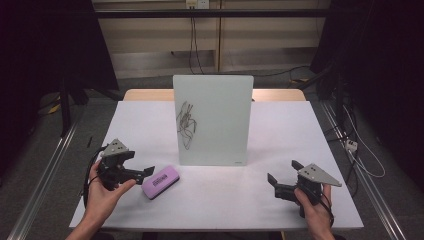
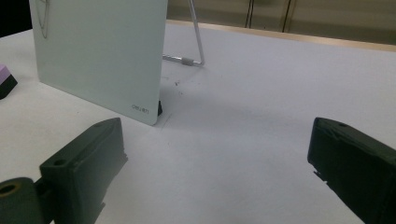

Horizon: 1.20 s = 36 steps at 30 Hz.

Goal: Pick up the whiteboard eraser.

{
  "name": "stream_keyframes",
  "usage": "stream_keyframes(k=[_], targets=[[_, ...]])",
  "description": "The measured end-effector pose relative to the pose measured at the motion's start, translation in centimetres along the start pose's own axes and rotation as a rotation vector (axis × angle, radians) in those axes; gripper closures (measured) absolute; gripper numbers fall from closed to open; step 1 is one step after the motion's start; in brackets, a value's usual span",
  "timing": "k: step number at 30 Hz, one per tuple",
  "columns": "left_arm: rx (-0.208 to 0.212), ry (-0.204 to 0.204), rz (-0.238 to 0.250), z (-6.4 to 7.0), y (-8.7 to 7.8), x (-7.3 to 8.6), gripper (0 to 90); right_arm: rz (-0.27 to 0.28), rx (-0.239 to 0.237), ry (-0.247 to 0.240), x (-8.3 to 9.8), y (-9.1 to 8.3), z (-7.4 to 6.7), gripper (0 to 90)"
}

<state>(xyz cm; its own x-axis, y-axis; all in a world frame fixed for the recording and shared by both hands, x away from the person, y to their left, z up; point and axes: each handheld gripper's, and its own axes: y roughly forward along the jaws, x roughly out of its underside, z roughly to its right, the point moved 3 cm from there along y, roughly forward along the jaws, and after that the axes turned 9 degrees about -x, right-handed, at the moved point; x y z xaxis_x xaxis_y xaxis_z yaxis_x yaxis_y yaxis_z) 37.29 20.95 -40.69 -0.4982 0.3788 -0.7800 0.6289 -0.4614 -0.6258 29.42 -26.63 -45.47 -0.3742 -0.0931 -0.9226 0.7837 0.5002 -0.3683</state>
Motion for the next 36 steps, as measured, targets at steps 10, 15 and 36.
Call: stream_keyframes(k=[10,15,36], targets=[[0.067,0.051,-0.072,1.6,1.2,-0.3,12.7,-0.011,0.003,-0.01,0.0,0.2,-0.2,3.9],[0.072,0.087,-0.137,2.3,1.7,-0.3,12.7,-0.011,0.001,-0.016,-0.1,0.2,-0.4,3.9],[0.078,0.191,-0.265,3.8,4.6,1.8,21.2,-0.019,-0.018,-0.033,-0.1,0.3,-0.7,3.7]])
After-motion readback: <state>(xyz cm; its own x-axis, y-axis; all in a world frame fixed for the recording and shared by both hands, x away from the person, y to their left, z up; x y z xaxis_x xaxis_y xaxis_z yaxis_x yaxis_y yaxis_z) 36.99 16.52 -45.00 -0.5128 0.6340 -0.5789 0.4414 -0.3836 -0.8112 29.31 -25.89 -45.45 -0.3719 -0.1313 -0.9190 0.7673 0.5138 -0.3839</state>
